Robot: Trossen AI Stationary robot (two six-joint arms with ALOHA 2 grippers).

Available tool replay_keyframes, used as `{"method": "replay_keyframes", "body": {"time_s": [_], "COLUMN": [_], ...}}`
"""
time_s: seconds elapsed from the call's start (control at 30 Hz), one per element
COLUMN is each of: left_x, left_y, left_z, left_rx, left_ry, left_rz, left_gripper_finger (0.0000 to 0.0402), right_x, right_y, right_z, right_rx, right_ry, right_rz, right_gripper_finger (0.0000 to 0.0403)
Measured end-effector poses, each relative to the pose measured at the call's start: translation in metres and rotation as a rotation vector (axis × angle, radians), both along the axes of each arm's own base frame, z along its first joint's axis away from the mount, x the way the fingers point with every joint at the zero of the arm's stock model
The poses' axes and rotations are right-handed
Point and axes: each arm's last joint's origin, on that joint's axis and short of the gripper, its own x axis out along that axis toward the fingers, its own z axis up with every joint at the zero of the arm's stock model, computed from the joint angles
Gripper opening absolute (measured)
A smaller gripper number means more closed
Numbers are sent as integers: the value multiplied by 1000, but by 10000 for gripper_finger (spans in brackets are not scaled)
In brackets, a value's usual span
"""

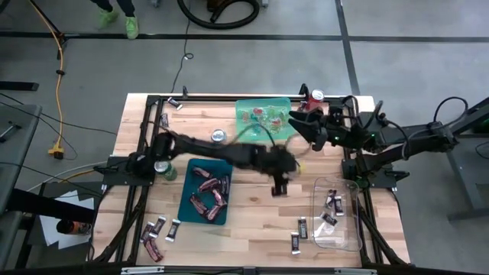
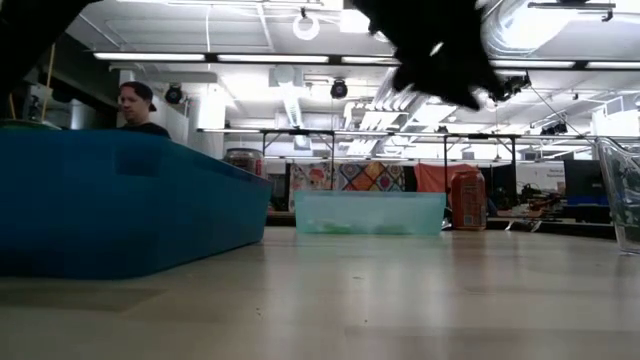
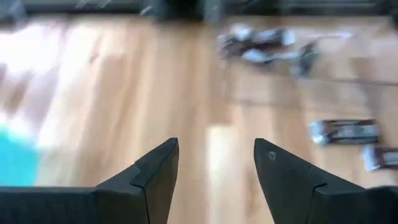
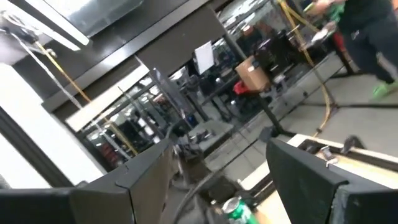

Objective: Organize candy in baskets
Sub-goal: Put the dark brown chocolate bar into the transparent bin

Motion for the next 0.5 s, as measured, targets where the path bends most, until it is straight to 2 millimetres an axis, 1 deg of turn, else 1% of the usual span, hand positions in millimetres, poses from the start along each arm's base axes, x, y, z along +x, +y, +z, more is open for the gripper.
{"method": "replay_keyframes", "body": {"time_s": [0.07,0.17,0.27,0.37,0.4,0.5], "left_x": [-14,-42,-80,-125,-140,-183], "left_y": [16,29,36,40,39,37], "left_z": [5,19,26,33,38,43], "left_rx": [-32,-81,-111,-147,-161,-191], "left_ry": [30,-7,-66,-144,-180,-214], "left_rz": [58,121,181,274,302,390], "left_gripper_finger": [197,197,197,197,197,197], "right_x": [-4,-9,-13,-14,-14,-12], "right_y": [-1,-2,-2,-2,-2,-2], "right_z": [2,4,6,6,5,3], "right_rx": [-15,-29,-34,-35,-36,-40], "right_ry": [-7,-9,-13,-9,1,24], "right_rz": [-16,-28,-29,-29,-29,-29], "right_gripper_finger": [257,257,257,257,257,257]}}
